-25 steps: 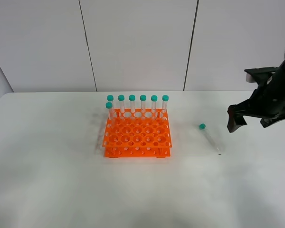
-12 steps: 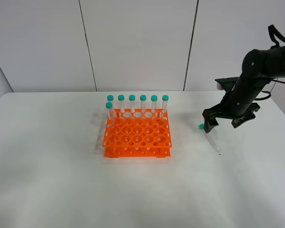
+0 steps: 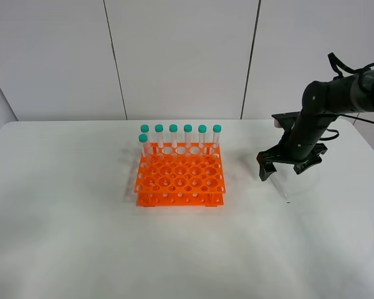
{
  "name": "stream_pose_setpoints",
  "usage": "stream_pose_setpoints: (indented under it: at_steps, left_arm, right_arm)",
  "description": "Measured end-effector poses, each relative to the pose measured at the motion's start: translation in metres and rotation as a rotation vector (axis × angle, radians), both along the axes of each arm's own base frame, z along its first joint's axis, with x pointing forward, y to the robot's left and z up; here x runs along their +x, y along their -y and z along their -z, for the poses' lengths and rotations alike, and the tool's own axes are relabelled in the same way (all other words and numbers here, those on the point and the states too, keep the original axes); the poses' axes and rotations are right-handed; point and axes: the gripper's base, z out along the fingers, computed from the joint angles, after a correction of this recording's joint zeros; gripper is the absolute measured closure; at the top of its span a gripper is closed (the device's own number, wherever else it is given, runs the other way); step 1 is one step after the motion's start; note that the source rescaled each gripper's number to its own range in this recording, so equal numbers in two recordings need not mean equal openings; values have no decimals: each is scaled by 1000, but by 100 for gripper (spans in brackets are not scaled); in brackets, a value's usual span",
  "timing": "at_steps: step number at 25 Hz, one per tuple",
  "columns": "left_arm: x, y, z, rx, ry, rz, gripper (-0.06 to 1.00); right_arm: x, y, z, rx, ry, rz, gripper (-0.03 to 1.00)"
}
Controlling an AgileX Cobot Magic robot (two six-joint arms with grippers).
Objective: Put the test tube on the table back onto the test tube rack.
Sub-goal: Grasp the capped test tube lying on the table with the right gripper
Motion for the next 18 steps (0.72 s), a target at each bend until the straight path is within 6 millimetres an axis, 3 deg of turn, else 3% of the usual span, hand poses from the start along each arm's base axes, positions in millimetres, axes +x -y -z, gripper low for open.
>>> stream_pose_setpoints:
  at_steps: [10,14,16,18]
  left_arm:
    - [0,0,0,0,0,0,-6]
    - [0,0,0,0,0,0,-6]
    - [0,0,0,0,0,0,-6]
    - [0,0,0,0,0,0,-6]
  right_arm:
    - [5,0,34,-6,-27,4,-3]
    - [5,0,34,-9,-25,3,-2]
    - [5,0,34,-9,-28,2,5]
    - [5,0,34,-9,-33,2,21]
